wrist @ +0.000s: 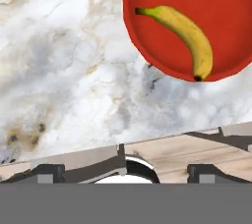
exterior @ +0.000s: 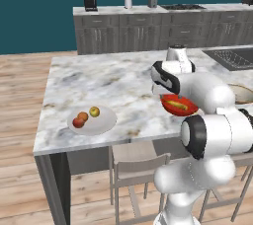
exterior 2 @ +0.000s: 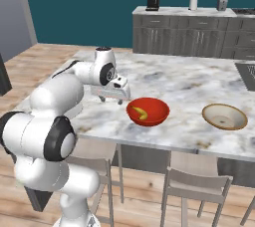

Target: Take the fruits from the plate on the dining counter and place two fruits in each bowl.

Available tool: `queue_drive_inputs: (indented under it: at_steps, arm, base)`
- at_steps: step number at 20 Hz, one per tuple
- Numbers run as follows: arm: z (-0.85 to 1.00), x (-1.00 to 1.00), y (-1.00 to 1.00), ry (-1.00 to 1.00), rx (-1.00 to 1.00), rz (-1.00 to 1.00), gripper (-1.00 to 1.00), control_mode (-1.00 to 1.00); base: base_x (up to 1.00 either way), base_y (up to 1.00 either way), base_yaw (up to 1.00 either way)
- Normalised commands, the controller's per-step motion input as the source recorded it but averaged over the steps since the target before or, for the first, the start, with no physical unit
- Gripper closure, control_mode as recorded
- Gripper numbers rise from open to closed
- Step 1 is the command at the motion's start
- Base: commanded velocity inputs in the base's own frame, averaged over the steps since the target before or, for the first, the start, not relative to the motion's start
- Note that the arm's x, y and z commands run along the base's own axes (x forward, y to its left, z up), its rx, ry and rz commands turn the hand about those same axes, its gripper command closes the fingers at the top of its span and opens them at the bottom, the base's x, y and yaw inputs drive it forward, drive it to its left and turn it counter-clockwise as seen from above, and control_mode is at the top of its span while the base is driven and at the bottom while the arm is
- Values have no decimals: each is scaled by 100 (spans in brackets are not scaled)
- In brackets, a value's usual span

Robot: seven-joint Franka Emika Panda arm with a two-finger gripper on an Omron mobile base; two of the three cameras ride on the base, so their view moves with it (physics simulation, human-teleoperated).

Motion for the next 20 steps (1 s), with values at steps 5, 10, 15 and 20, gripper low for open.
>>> queue_drive_inputs:
  at_steps: [5,10,15,20]
  arm:
    - [16,-75,83,11,6,6,-100,-100]
    - [4,-49,80,9,10,16,-100,-100]
    - [4,-30,86,11,12,16,-100,-100]
    - [12,-17,88,12,15,12,-100,-100]
  base:
    - [0,0,0]
    - [0,0,0]
    - [0,0,0]
    - [0,0,0]
